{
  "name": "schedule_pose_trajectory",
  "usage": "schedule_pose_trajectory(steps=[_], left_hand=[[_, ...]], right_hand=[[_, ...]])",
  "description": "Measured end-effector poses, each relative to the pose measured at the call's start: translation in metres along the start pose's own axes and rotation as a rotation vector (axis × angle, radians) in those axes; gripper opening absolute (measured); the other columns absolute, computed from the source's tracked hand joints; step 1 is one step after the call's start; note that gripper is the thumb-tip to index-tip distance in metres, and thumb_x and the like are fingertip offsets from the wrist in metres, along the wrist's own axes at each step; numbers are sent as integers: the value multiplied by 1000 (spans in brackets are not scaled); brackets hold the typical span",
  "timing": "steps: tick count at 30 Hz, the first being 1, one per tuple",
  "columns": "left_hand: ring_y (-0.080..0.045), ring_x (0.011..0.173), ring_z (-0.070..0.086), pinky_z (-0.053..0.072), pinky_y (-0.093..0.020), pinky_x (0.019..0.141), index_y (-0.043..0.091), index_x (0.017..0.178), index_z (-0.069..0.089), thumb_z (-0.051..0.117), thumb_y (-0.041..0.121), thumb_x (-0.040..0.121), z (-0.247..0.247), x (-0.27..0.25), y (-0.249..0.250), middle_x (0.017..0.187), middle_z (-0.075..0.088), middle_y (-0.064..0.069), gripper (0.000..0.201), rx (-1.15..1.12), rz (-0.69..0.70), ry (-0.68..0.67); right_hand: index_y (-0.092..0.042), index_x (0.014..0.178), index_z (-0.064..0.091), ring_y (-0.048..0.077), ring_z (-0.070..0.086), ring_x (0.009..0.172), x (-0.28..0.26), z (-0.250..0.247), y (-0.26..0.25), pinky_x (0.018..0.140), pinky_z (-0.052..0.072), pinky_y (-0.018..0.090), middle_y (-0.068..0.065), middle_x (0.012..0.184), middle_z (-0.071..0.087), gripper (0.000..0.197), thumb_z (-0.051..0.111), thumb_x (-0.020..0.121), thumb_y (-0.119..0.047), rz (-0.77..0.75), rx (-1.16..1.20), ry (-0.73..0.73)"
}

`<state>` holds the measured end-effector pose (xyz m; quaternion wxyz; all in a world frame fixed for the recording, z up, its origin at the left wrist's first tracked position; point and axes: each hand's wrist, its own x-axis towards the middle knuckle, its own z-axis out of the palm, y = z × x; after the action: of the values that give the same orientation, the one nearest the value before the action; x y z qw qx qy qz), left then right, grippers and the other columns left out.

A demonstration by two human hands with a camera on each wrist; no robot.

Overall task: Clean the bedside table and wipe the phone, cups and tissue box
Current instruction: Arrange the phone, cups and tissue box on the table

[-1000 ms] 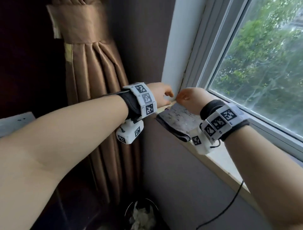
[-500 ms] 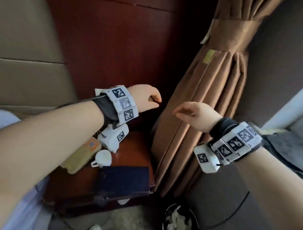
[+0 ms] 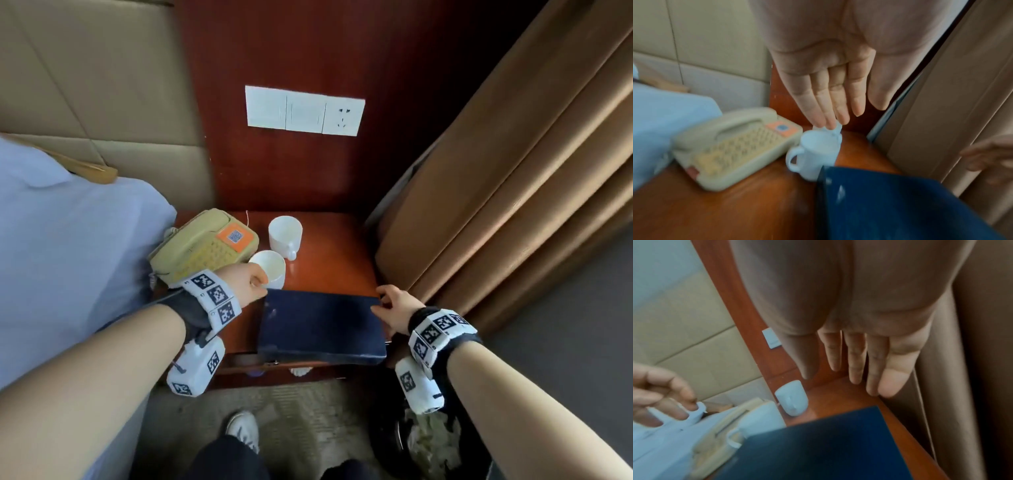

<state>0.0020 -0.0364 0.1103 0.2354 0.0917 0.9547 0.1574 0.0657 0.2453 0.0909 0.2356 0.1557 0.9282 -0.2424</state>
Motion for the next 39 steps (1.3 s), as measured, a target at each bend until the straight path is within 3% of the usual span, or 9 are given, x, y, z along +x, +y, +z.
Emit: schedule_pose_trajectory(steps=[6,12,18,21,23,27,30,34,39], left_hand=[[-18,113,57,42,-27,95,15,127,51,58,31,89,91,23,-22,125,60,-2,42,-52,-5,-15],[-17,104,59,43,-24,87,19,119,59,60,30,87,96,11,-34,122,60,0,34,-8,106,39],[-11,75,59,40,-16,60,22,98,64,56,27,89,53,9,-96,73,63,8,12,-184,-24,126],[-23,96,60,45,-25,79,12,112,62,63,18,85,31,23,-150,108,65,-7,27,-272,-161,297],[-33,109,56,44,-35,91,10,122,55,69,19,78,19,38,-183,122,58,-15,47,-223,-200,359],[-34,124,44,39,-39,100,27,135,40,63,30,74,17,70,-227,138,42,-13,65,-4,-252,355],[-30,136,31,28,-37,110,29,145,21,58,26,86,22,91,-248,150,26,-9,70,-35,-283,333],[-32,137,30,27,-38,111,22,149,11,59,17,88,21,111,-262,152,25,-14,78,-111,-251,281],[-35,117,49,41,-32,85,25,149,9,51,0,84,24,121,-259,140,39,-18,81,-76,-176,193]], right_hand=[[-17,142,30,30,45,125,24,73,36,105,37,34,15,140,40,61,56,89,-34,91,40,96],[-23,141,33,34,28,134,12,79,9,111,29,39,9,151,18,58,55,90,-36,68,-223,155],[-16,129,49,26,51,118,19,58,-105,101,42,35,9,133,51,39,49,93,-30,-257,-134,86],[-11,125,53,29,59,104,26,90,-171,95,47,40,16,119,61,36,51,92,-25,-349,22,-47],[-9,130,47,31,56,111,38,119,-208,98,46,40,16,123,58,42,50,92,-28,-389,4,-121],[-14,143,25,29,44,126,67,165,-255,100,40,33,12,142,39,54,45,95,-26,-306,-156,-192],[-6,139,34,29,43,127,85,187,-264,100,38,34,14,141,41,52,50,93,-22,-221,-71,-163],[-5,138,34,33,42,127,99,201,-268,102,36,38,18,139,42,55,54,90,-22,-183,-24,-123],[-8,142,24,34,39,127,105,215,-280,103,35,40,19,140,34,69,57,88,-36,-107,-82,-130]])
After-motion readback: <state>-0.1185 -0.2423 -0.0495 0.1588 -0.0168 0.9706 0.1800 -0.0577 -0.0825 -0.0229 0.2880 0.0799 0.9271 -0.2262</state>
